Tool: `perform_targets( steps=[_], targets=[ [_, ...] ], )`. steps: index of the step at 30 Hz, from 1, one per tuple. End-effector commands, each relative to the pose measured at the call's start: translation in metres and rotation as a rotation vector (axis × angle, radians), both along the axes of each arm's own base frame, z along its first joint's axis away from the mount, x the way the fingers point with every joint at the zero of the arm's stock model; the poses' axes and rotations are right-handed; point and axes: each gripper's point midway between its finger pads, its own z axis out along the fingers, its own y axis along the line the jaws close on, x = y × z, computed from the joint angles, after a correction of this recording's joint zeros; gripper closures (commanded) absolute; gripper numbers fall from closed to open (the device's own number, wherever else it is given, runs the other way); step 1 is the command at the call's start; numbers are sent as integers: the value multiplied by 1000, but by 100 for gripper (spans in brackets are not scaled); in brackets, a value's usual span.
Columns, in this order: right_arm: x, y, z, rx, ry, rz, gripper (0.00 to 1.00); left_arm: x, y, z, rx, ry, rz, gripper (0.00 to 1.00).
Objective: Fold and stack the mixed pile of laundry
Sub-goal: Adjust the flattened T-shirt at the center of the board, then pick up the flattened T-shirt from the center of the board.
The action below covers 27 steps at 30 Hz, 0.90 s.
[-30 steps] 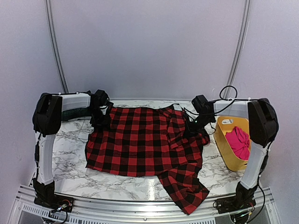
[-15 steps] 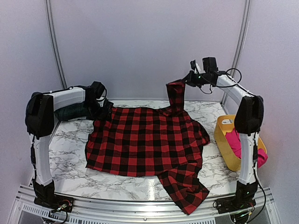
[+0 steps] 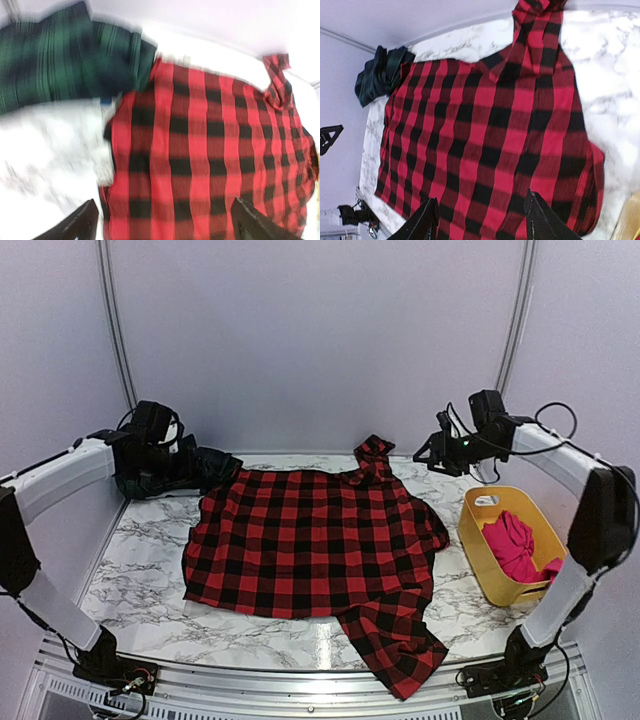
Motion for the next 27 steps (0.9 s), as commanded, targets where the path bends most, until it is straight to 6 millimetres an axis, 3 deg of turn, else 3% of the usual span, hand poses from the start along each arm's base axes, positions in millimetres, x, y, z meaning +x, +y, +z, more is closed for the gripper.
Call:
perform_targets(
  steps=[1,7,10,13,17,20,27],
  targets=[
    [-92,8,-6,-21,95,41,46,-59,0,-27,-152,123,52,9],
    [-220,21,-82,-12,388,28,46,-135,-7,-65,-227,256,113,9],
    [-264,25,-103,-15,474,41,46,-165,-10,-87,-206,347,132,9],
    [-295,26,-120,-45,531,67,46,-180,-8,-99,-220,392,157,9],
    [-324,31,-142,-28,601,103,46,-190,-6,-105,-229,418,170,9],
    [-334,31,-147,-22,620,101,46,-197,-5,-113,-238,449,183,9],
    [-326,44,-160,26,614,112,50,-205,-3,-127,-224,497,194,10]
  ],
)
